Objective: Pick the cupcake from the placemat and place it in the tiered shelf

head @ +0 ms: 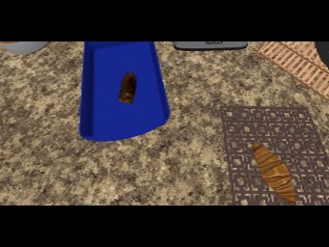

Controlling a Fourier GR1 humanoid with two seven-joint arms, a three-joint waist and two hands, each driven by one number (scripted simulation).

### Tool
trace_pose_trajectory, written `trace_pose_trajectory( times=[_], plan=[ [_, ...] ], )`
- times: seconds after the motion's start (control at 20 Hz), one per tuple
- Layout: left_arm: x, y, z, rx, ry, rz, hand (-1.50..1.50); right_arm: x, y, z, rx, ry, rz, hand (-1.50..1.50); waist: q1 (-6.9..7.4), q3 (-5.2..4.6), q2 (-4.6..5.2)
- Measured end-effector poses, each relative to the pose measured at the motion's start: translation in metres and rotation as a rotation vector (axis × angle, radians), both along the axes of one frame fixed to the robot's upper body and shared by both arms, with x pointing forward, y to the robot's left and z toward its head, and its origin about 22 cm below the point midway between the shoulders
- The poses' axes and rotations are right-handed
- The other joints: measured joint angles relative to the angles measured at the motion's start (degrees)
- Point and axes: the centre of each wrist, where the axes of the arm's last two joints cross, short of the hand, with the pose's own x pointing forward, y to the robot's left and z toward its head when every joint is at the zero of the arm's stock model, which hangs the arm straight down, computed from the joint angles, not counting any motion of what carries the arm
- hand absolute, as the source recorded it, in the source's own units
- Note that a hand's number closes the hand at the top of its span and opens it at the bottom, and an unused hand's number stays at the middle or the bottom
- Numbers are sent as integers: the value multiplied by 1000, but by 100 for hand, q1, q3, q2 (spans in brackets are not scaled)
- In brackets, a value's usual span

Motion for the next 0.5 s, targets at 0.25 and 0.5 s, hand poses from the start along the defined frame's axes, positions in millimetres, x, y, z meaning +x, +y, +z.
trace_pose_trajectory(
  times=[0.25, 0.5],
  plan=[
    [-3, 0, 0, 1, 11, 2, 0, 0, -11, 0, 38, 27, -43, 150, -73, 0, -29],
    [-7, 1, 1, 2, 23, 9, 0, -4, -34, 13, 15, -27, -162, 150, -179, -10, -77]
  ],
)
